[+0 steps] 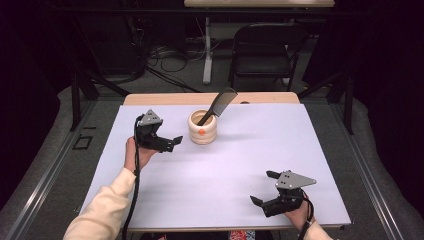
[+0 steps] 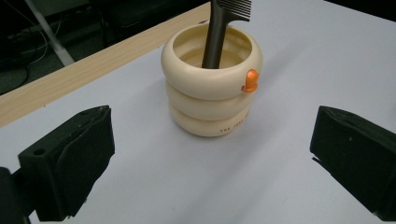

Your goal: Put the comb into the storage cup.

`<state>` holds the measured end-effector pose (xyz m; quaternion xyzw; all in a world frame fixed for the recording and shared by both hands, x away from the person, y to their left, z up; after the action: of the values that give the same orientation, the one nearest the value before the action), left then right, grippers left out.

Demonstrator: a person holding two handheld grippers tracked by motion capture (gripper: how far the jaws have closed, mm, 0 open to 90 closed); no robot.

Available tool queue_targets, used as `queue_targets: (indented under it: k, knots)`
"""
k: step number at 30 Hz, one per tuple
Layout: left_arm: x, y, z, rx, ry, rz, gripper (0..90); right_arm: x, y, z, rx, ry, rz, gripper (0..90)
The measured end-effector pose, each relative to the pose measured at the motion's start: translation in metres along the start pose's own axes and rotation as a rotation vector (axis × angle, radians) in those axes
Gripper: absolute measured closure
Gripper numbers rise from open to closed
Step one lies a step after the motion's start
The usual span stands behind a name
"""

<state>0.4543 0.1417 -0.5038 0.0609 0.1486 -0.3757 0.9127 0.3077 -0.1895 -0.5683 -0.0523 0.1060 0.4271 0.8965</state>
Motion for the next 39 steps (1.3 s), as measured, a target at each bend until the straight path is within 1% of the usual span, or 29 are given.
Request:
queue_targets:
  k: [2, 8, 17, 22, 25, 31, 33, 35, 36, 39]
  knots:
    - [-0.003, -0.001, -0.002, -0.004, -0.004, 0.002, 0.1, 0.0, 0.0, 0.0, 0.0, 0.001, 0.0, 0.0]
    - [-0.015, -0.003, -0.01, 0.002, 0.001, 0.014, 0.1, 0.0, 0.0, -0.001, 0.0, 0.005, -0.002, 0.0]
    - [-0.029, -0.006, -0.023, -0.019, -0.007, 0.04, 0.0, 0.0, 0.0, 0.0, -0.001, 0.004, -0.003, 0.0]
    - [-0.036, -0.011, -0.029, -0.022, -0.007, 0.04, 0.0, 0.0, -0.001, 0.0, -0.001, 0.005, -0.004, 0.0]
    - [-0.041, -0.014, -0.033, -0.023, -0.015, 0.042, 0.0, 0.0, 0.0, 0.0, 0.001, 0.005, -0.005, 0.0]
    - [-0.051, -0.018, -0.04, -0.03, -0.018, 0.05, 0.0, -0.001, -0.001, 0.0, -0.001, 0.005, -0.007, 0.0]
    - [-0.054, -0.019, -0.041, -0.033, -0.021, 0.053, 0.0, -0.001, -0.001, 0.0, 0.0, 0.005, -0.007, 0.0]
    - [-0.056, -0.02, -0.043, -0.024, -0.021, 0.054, 0.0, -0.001, -0.001, 0.0, -0.001, 0.006, -0.007, 0.0]
    - [-0.058, -0.021, -0.043, -0.031, -0.025, 0.055, 0.0, -0.001, -0.001, 0.0, -0.002, 0.006, -0.007, 0.0]
    - [-0.063, -0.022, -0.043, -0.027, -0.034, 0.056, 0.0, -0.001, -0.001, 0.0, 0.0, 0.006, -0.008, 0.0]
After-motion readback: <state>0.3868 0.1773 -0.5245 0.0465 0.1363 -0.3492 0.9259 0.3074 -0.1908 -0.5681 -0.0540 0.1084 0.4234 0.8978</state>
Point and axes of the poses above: each handheld gripper's, and its own axes: x roughly forward along the jaws, z roughly out of its top, y roughly to its left, the point moved 7 cm from there along x, roughly forward along the jaws, and after that the axes turned 14 degrees about -y, right-handed, at the moved point
